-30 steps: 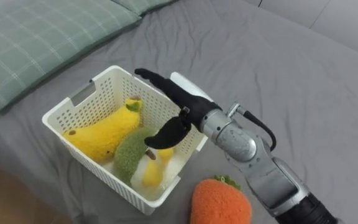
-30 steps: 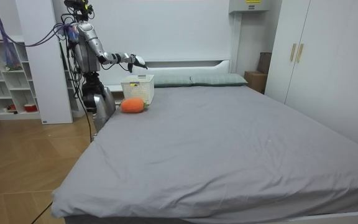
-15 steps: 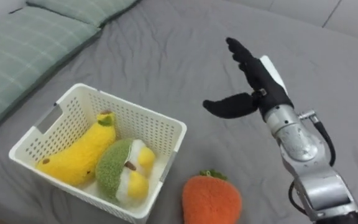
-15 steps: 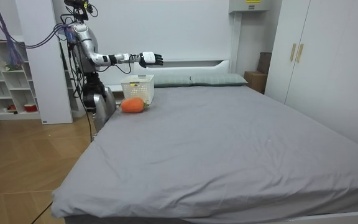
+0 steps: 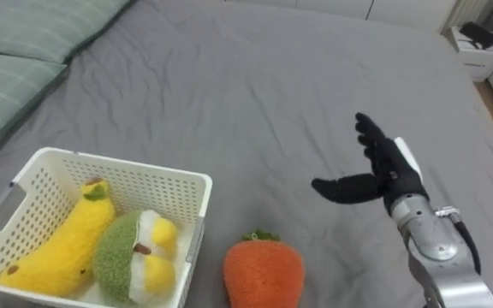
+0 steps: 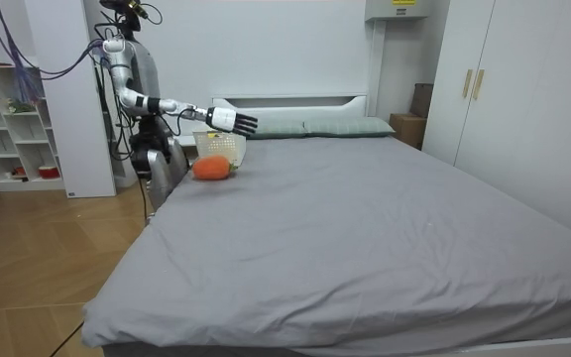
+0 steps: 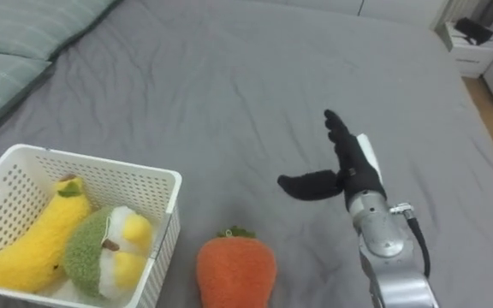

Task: Collect toys from the bed

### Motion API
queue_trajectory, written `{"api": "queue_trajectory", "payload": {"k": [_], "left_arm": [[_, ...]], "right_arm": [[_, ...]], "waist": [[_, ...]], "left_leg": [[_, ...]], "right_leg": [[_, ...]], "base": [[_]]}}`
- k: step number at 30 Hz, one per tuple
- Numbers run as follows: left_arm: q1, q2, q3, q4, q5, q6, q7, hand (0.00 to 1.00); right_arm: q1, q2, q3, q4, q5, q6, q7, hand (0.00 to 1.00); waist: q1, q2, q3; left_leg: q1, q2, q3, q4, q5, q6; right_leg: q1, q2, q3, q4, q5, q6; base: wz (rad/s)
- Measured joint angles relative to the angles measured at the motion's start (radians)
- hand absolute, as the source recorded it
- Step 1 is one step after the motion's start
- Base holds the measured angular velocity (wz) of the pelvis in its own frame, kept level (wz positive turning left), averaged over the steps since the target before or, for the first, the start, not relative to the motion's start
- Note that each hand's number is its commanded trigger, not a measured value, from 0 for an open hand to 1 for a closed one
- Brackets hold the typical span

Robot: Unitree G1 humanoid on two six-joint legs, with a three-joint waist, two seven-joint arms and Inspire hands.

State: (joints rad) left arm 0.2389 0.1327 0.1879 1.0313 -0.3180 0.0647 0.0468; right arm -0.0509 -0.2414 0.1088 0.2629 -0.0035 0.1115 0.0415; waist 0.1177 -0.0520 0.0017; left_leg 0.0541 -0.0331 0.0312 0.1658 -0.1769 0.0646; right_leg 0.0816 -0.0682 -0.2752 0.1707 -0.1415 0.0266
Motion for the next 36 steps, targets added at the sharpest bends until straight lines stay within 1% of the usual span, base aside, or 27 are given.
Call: {"api": "queue_trajectory", "payload": {"k": [1,3,5,7,8,9,10,12,14,17,18,20,21,23,24,25,26,27,31,33,36], "left_arm": [[-0.001,-0.001,0.0,0.0,0.0,0.0,-0.001,0.0],[-0.005,0.0,0.0,0.0,0.006,0.0,-0.011,0.0],[-0.006,0.002,-0.002,0.0,0.006,0.002,-0.02,0.0],[-0.011,0.004,-0.005,-0.001,0.004,0.005,-0.027,0.0],[-0.011,0.004,-0.009,-0.003,-0.001,0.013,-0.035,0.0],[-0.011,0.004,-0.018,-0.004,-0.004,0.022,-0.038,0.0],[-0.012,0.003,-0.022,-0.008,-0.004,0.025,-0.039,0.0],[-0.012,0.001,-0.038,-0.022,-0.004,0.034,-0.04,0.0],[-0.013,0.002,-0.046,-0.023,-0.004,0.038,-0.04,0.0],[-0.014,0.004,-0.05,-0.024,-0.002,0.038,-0.04,0.0],[-0.013,0.004,-0.052,-0.024,-0.002,0.038,-0.04,0.0],[-0.014,0.004,-0.053,-0.025,-0.002,0.038,-0.04,0.0],[-0.012,0.004,-0.053,-0.025,-0.002,0.038,-0.039,0.0],[-0.012,0.003,-0.053,-0.025,-0.003,0.04,-0.038,0.0],[-0.012,0.003,-0.053,-0.024,-0.001,0.04,-0.038,0.0],[-0.012,0.003,-0.053,-0.022,0.001,0.04,-0.038,0.0],[-0.012,0.004,-0.053,-0.021,0.002,0.042,-0.039,0.0],[-0.012,0.003,-0.053,-0.02,0.002,0.042,-0.04,0.0],[-0.007,0.0,-0.053,-0.02,0.002,0.043,-0.04,0.0],[-0.008,-0.001,-0.053,-0.021,0.004,0.043,-0.04,0.0],[-0.009,-0.004,-0.053,-0.022,0.004,0.043,-0.04,0.0]], "right_arm": [[0.001,0.0,0.009,0.016,0.0,0.005,0.013,0.0],[0.011,-0.001,0.042,0.074,-0.019,0.02,0.073,0.0],[0.012,-0.004,0.07,0.122,-0.025,0.023,0.116,0.0],[0.012,-0.005,0.092,0.166,-0.046,0.031,0.157,0.0],[0.012,-0.005,0.11,0.184,-0.066,0.042,0.176,0.0],[0.012,-0.004,0.128,0.209,-0.09,0.045,0.194,0.0],[0.012,-0.004,0.139,0.221,-0.105,0.047,0.201,0.0],[0.012,-0.004,0.173,0.254,-0.159,0.072,0.244,0.0],[0.012,-0.003,0.187,0.267,-0.181,0.08,0.273,0.0],[0.012,0.004,0.199,0.272,-0.206,0.087,0.292,0.0],[0.012,0.005,0.206,0.277,-0.207,0.087,0.301,0.0],[0.012,0.005,0.221,0.281,-0.21,0.089,0.304,0.0],[0.012,0.009,0.222,0.281,-0.215,0.093,0.308,0.0],[0.011,0.016,0.222,0.28,-0.229,0.1,0.31,0.0],[0.008,0.019,0.222,0.288,-0.244,0.1,0.31,0.2],[0.003,0.022,0.222,0.299,-0.253,0.1,0.31,0.56],[-0.015,0.037,0.22,0.336,-0.274,0.1,0.307,0.73],[-0.027,0.048,0.22,0.366,-0.289,0.101,0.301,1.0],[-0.05,0.061,0.219,0.429,-0.313,0.099,0.288,1.0],[-0.054,0.07,0.209,0.446,-0.316,0.099,0.276,1.0],[-0.058,0.087,0.202,0.475,-0.316,0.097,0.274,1.0]], "waist": [[0.003,-0.001,0.0002],[0.017,-0.008,0.0003],[0.026,-0.013,-0.0002],[0.031,-0.018,-0.0017],[0.035,-0.019,-0.0021],[0.046,-0.02,-0.0021],[0.053,-0.021,-0.0015],[0.075,-0.023,0.0003],[0.084,-0.024,0.0007],[0.094,-0.03,0.0018],[0.105,-0.032,0.0027],[0.114,-0.036,0.0055],[0.122,-0.032,0.0085],[0.132,-0.033,0.0084],[0.136,-0.032,0.0094],[0.137,-0.032,0.0095],[0.138,-0.031,0.0095],[0.138,-0.03,0.0104],[0.139,-0.026,0.0117],[0.138,-0.026,0.0116],[0.14,-0.022,0.0111]], "left_leg": [[0.0,0.0,0.0,0.0,0.0,0.0],[0.001,0.001,0.0,-0.002,0.0,0.0],[-0.002,0.0,-0.006,-0.001,0.0,0.0],[-0.006,-0.001,-0.012,0.0,0.0,0.0],[-0.007,-0.001,-0.016,0.001,0.0,0.0],[-0.006,-0.001,-0.017,0.001,0.0,0.0],[-0.007,-0.001,-0.017,0.001,0.0,0.0],[-0.008,-0.001,-0.018,0.002,0.0,-0.001],[-0.011,-0.002,-0.02,0.003,0.0,-0.001],[-0.023,-0.005,-0.038,0.005,0.0,-0.001],[-0.027,-0.006,-0.039,0.006,0.0,-0.001],[-0.03,-0.006,-0.042,0.008,0.0,-0.001],[-0.033,-0.006,-0.042,0.011,0.0,-0.001],[-0.035,-0.006,-0.043,0.011,0.0,-0.001],[-0.036,-0.007,-0.045,0.012,0.0,0.0],[-0.037,-0.007,-0.046,0.013,0.0,0.0],[-0.041,-0.007,-0.047,0.016,0.0,-0.001],[-0.043,-0.007,-0.049,0.017,0.0,-0.001],[-0.046,-0.008,-0.051,0.019,0.0,-0.001],[-0.05,-0.01,-0.061,0.02,0.0,-0.001],[-0.052,-0.01,-0.063,0.021,0.0,0.0]], "right_leg": [[0.0,0.0,0.0,0.0,0.0,0.0],[0.0,0.001,-0.002,-0.002,0.0,0.0],[0.0,0.001,-0.006,-0.002,0.0,0.0],[0.0,0.0,-0.02,-0.002,0.0,0.0],[0.002,-0.001,-0.026,-0.002,0.0,0.0],[0.003,-0.001,-0.027,-0.002,0.0,0.0],[0.002,0.0,-0.027,-0.002,0.0,0.0],[0.002,0.0,-0.027,-0.003,0.0,0.0],[0.0,-0.001,-0.029,-0.003,0.0,0.0],[-0.004,-0.003,-0.045,-0.005,0.0,0.0],[-0.006,-0.003,-0.047,-0.006,0.0,0.0],[-0.006,-0.004,-0.053,-0.006,0.0,0.0],[-0.008,-0.004,-0.054,-0.006,0.0,0.0],[-0.009,-0.004,-0.055,-0.006,0.0,0.0],[-0.009,-0.004,-0.058,-0.006,0.0,0.0],[-0.009,-0.004,-0.058,-0.006,0.0,0.0],[-0.01,-0.004,-0.059,-0.006,0.0,0.0],[-0.012,-0.004,-0.059,-0.006,0.0,0.0],[-0.014,-0.005,-0.06,-0.006,0.0,0.0],[-0.015,-0.006,-0.07,-0.006,0.0,0.0],[-0.015,-0.006,-0.076,-0.006,0.0,0.0]], "base": [[0.0],[0.0],[0.07],[0.12],[0.08],[0.05],[0.0],[0.0],[0.03],[0.13],[0.07],[0.04],[0.04],[0.0],[0.03],[0.05],[0.05],[0.04],[0.0],[0.08],[0.04]]}}
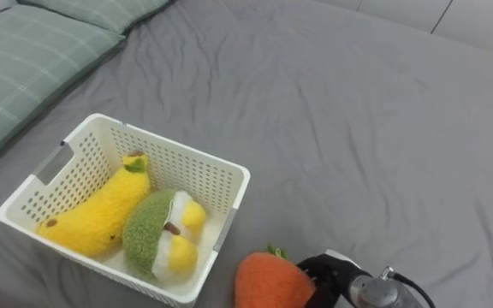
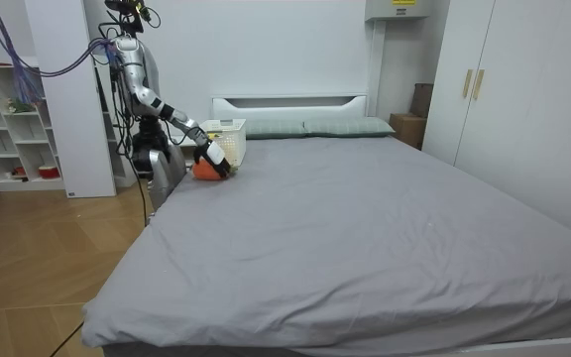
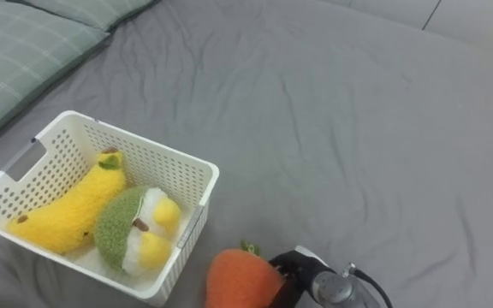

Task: Collect toys from the bed

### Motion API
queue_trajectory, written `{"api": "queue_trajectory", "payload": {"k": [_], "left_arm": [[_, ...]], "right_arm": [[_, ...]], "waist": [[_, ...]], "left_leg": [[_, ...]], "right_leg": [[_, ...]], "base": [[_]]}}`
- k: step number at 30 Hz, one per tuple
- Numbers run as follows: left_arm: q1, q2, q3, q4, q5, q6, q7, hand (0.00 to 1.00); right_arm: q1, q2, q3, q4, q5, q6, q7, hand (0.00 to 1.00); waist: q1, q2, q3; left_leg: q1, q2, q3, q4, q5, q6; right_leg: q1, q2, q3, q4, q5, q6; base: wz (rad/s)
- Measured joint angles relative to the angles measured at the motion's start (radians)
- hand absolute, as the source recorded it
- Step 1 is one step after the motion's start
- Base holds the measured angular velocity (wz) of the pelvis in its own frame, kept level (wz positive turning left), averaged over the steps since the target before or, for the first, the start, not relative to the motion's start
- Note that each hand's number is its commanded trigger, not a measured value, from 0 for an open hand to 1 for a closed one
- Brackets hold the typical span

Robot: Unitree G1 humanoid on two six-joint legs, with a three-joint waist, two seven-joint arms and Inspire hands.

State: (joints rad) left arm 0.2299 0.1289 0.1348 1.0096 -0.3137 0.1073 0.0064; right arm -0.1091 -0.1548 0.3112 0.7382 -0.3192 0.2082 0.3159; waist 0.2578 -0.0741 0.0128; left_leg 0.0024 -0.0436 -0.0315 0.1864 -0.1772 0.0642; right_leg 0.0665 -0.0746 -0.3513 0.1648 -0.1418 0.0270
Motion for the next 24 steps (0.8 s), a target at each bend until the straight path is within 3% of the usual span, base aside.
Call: {"api": "queue_trajectory", "payload": {"k": [11,18,24], "left_arm": [[-0.002,-0.002,-0.001,0.0,0.0,-0.001,0.0,0.0],[-0.006,-0.001,0.006,0.03,-0.008,-0.002,0.0,0.0],[0.001,0.0,0.039,0.039,-0.008,-0.005,0.006,0.0]], "right_arm": [[0.0,0.011,0.017,0.014,0.001,-0.01,-0.001,1.0],[0.0,0.002,0.008,-0.047,0.007,-0.015,-0.028,1.0],[0.0,-0.005,-0.081,-0.047,0.046,-0.048,-0.099,1.0]], "waist": [[-0.001,0.018,-0.0033],[-0.006,0.002,-0.0073],[-0.017,-0.007,-0.0025]], "left_leg": [[-0.005,-0.002,-0.003,0.004,0.0,0.0],[-0.005,-0.003,0.001,0.005,0.001,0.002],[0.004,-0.003,0.004,0.004,0.001,0.002]], "right_leg": [[-0.001,-0.002,-0.011,0.0,0.0,0.001],[-0.001,-0.005,-0.009,0.0,-0.001,0.001],[0.005,-0.005,0.0,0.001,-0.001,0.001]], "base": [[0.0],[0.01],[-0.01]]}}
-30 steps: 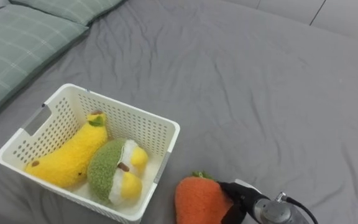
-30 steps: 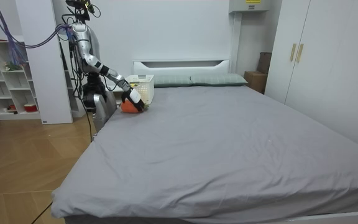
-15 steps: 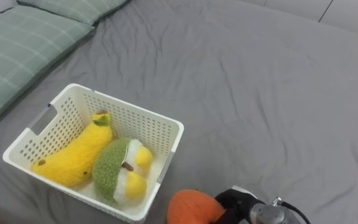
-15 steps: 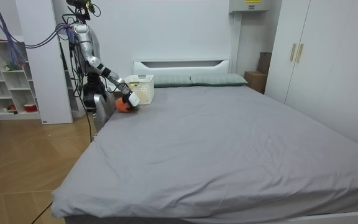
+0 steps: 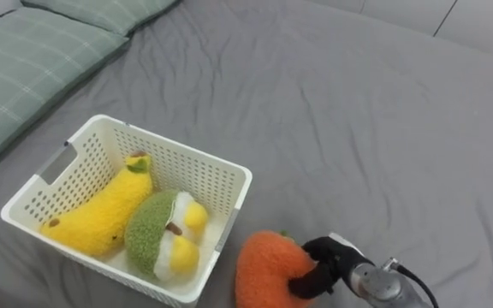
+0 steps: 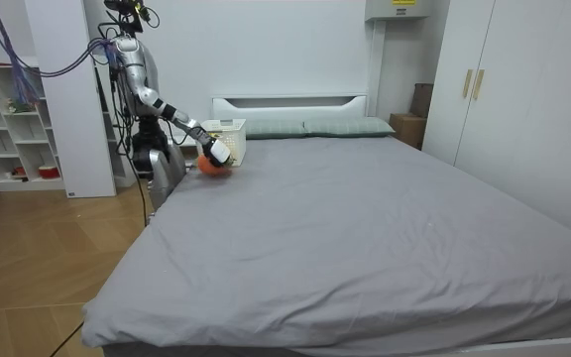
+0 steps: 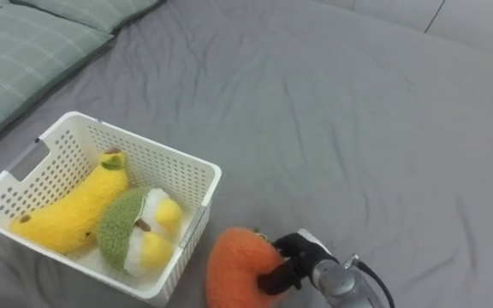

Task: Collect toys from the bed

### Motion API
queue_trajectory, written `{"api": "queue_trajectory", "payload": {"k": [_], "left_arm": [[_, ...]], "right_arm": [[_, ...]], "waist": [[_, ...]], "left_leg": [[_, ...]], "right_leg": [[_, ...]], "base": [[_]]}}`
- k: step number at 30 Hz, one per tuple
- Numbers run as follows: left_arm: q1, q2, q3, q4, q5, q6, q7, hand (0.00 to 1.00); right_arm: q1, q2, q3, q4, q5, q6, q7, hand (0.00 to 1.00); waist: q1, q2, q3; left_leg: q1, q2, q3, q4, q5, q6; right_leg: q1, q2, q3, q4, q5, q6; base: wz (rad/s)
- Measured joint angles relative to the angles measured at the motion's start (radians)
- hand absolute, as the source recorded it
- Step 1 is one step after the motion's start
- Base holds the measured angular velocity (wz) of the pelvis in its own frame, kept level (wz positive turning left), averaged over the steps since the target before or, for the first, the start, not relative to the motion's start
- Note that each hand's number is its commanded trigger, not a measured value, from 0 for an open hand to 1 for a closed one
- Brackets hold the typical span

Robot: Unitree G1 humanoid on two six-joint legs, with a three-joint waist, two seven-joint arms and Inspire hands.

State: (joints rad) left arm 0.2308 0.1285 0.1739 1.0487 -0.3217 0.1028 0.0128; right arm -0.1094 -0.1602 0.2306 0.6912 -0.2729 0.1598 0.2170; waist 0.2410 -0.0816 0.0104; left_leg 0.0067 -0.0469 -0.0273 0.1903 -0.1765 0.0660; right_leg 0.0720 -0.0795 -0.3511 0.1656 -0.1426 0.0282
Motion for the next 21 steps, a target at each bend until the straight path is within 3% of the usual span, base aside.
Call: {"api": "queue_trajectory", "payload": {"k": [4,6,11,16,21], "left_arm": [[0.01,0.002,0.003,-0.002,0.005,0.0,-0.003,0.0],[0.018,0.001,0.015,-0.018,0.011,0.0,-0.006,0.0],[0.028,0.004,0.053,-0.032,0.011,-0.012,-0.007,0.0],[0.026,0.004,0.057,-0.026,0.001,-0.022,-0.007,0.0],[0.015,0.002,0.055,-0.014,-0.001,-0.022,-0.007,0.0]], "right_arm": [[0.031,-0.013,-0.031,-0.063,0.0,-0.007,-0.016,1.0],[0.076,-0.04,-0.059,-0.171,0.0,-0.009,-0.011,1.0],[0.111,-0.082,-0.109,-0.304,-0.001,-0.015,-0.015,1.0],[0.111,-0.082,-0.151,-0.327,0.003,-0.019,-0.022,1.0],[0.111,-0.081,-0.175,-0.417,0.002,-0.004,-0.019,1.0]], "waist": [[-0.024,0.001,-0.0001],[-0.044,0.009,0.0004],[-0.069,0.024,-0.0093],[-0.091,0.018,-0.0137],[-0.11,0.022,-0.0112]], "left_leg": [[-0.001,0.001,0.004,0.001,0.0,0.0],[-0.001,0.001,0.009,0.001,-0.001,0.001],[0.013,0.003,0.03,-0.012,-0.001,0.001],[0.033,0.006,0.053,-0.024,0.0,0.002],[0.037,0.006,0.058,-0.025,0.0,0.003]], "right_leg": [[-0.003,-0.006,0.005,0.003,0.0,0.0],[-0.005,-0.005,0.008,0.003,0.0,0.0],[-0.006,-0.005,0.027,0.003,0.0,0.0],[-0.003,-0.003,0.049,0.005,0.0,0.0],[-0.003,-0.001,0.061,0.009,0.0,0.0]], "base": [[-0.03],[-0.05],[-0.13],[-0.15],[-0.03]]}}
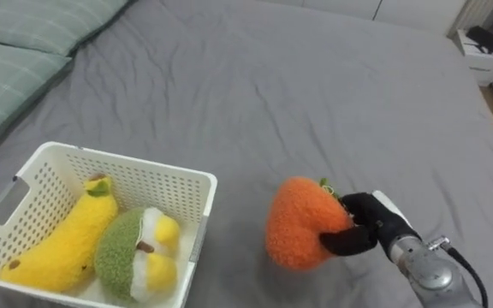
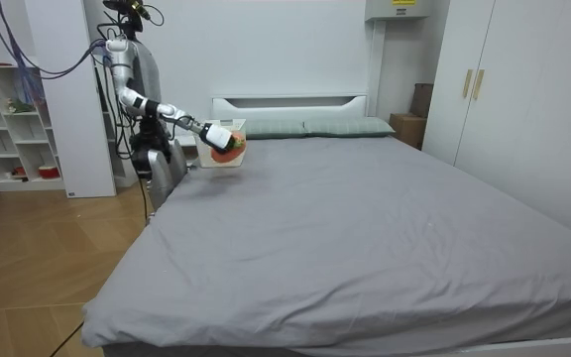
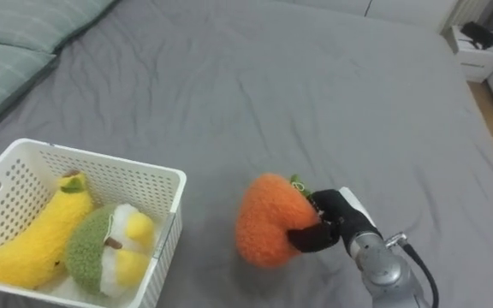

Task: Collect toys from the bed

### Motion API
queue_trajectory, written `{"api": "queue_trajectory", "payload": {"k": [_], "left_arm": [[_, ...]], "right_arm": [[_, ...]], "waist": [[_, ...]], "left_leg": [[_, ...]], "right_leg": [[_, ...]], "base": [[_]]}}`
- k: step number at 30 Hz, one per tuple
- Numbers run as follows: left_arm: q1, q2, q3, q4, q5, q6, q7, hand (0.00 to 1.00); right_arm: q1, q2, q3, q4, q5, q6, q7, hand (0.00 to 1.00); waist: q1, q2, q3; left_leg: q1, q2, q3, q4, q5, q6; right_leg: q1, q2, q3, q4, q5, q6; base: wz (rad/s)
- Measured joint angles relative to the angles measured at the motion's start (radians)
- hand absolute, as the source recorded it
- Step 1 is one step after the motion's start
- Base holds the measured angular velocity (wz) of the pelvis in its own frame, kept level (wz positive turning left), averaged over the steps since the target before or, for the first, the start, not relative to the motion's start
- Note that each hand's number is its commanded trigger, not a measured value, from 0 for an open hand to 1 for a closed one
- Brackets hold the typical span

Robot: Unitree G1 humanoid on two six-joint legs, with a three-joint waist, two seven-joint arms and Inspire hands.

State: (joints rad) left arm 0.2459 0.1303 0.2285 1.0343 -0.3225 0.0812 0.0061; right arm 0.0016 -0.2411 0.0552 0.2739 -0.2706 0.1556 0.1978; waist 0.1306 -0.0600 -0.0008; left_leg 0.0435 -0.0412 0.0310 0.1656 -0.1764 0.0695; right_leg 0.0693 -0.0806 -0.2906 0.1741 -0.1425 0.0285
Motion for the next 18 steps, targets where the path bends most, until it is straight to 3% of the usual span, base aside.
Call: {"api": "queue_trajectory", "payload": {"k": [7,14,18], "left_arm": [[-0.011,-0.006,-0.006,0.002,0.006,-0.001,0.003,0.0],[-0.003,-0.004,-0.018,0.004,0.007,-0.019,0.0,0.0],[-0.004,-0.006,-0.018,0.009,0.011,-0.022,-0.003,0.0]], "right_arm": [[-0.025,-0.002,-0.015,-0.231,0.013,-0.002,-0.015,1.0],[-0.071,-0.002,-0.003,-0.316,0.087,-0.002,-0.035,1.0],[-0.114,0.006,0.005,-0.372,0.085,-0.002,-0.031,1.0]], "waist": [[0.007,0.011,0.0066],[0.021,0.012,0.0103],[0.047,0.01,0.0101]], "left_leg": [[0.004,0.001,0.0,0.001,0.0,0.0],[-0.001,0.002,-0.005,0.0,0.0,0.0],[-0.005,0.003,-0.012,-0.001,-0.001,-0.001]], "right_leg": [[0.004,0.008,0.012,-0.001,0.0,0.0],[0.0,0.008,0.005,-0.001,0.0,0.0],[0.001,0.008,-0.006,-0.003,0.0,0.0]], "base": [[-0.01],[0.01],[0.05]]}}
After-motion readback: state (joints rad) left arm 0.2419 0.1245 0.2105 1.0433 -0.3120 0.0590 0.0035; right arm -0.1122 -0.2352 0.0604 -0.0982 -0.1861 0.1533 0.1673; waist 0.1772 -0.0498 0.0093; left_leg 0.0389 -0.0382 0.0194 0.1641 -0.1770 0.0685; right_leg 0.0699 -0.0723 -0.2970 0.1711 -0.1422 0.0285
